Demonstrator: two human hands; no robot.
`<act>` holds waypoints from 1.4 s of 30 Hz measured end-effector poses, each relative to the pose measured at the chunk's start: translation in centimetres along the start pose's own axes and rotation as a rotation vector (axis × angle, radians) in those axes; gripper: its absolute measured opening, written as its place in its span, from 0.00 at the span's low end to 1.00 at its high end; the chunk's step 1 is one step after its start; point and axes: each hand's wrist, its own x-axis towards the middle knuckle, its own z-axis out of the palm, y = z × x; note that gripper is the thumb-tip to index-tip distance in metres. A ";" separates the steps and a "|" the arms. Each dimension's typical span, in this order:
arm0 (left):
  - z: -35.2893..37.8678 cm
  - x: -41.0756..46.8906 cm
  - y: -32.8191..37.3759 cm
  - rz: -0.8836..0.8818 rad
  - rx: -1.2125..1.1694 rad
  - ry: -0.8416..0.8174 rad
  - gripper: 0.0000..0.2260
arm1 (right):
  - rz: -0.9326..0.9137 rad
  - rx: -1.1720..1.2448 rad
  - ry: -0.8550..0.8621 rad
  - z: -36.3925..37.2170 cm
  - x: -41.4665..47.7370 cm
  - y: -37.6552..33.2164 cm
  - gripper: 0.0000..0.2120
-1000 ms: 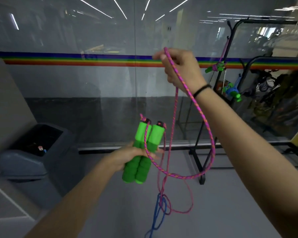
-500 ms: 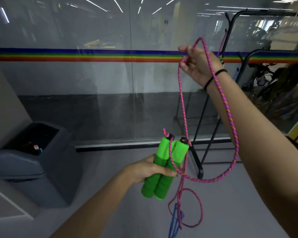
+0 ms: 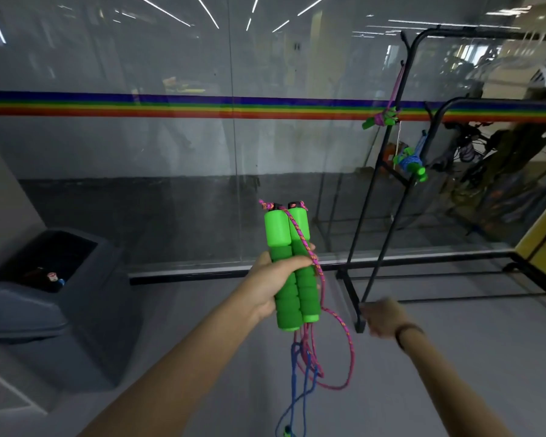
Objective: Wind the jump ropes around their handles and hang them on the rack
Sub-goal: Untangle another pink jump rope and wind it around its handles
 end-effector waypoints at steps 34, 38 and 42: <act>-8.5 0.4 1.3 0.048 0.181 0.508 0.05 | -0.225 0.757 0.154 -3.6 -11.1 -7.0 0.06; -9.9 0.1 -1.8 -0.037 0.432 0.505 0.07 | -0.377 0.793 0.398 -9.2 -14.1 -6.3 0.16; -11.1 -0.1 -4.4 -0.155 0.731 0.492 0.08 | -0.471 0.674 0.569 -14.6 -16.0 -5.6 0.10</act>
